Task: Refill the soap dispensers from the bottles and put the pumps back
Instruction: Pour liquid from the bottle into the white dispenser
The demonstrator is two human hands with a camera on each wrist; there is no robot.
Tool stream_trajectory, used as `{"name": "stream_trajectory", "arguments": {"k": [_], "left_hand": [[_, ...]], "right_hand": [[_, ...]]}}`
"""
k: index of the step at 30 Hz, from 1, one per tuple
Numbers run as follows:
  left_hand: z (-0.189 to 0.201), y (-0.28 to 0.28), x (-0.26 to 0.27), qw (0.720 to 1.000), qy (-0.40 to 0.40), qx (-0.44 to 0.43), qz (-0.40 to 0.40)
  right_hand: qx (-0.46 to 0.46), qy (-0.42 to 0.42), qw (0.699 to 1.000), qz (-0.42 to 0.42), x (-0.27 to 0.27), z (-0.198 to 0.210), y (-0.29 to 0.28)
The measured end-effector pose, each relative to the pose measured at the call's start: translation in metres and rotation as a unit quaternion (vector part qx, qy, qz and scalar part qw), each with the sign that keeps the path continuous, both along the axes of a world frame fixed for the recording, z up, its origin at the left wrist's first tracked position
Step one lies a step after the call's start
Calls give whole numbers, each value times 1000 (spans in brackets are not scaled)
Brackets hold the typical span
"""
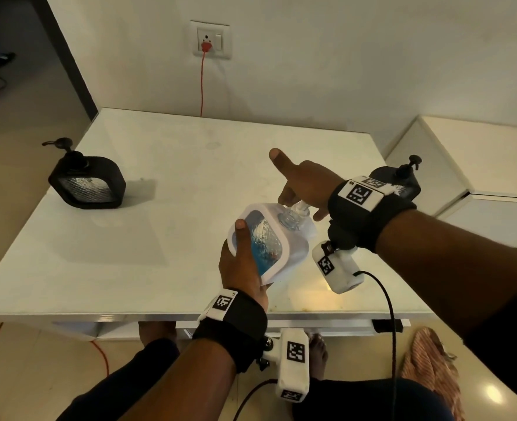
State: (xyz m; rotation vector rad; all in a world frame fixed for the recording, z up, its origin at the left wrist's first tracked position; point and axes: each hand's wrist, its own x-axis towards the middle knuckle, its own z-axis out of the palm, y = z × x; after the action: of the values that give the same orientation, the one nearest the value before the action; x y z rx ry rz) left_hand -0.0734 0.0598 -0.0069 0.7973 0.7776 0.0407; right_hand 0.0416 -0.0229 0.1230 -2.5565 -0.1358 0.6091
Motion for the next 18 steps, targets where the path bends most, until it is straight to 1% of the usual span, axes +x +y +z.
{"name": "stream_trajectory", "arguments": {"k": [7,11,18], "left_hand": [[-1,0,3,1000,-4,-7,-3],[-3,-1,3,1000,-12,-3,-3],[-5,-1,4,1000,-2,6,1]], "right_hand": [[12,-15,1000,-18,-1,-5,0],[3,-28,999,-17,-1,-7,0],[-28,-66,997,-18,-1,-13,-1]]}}
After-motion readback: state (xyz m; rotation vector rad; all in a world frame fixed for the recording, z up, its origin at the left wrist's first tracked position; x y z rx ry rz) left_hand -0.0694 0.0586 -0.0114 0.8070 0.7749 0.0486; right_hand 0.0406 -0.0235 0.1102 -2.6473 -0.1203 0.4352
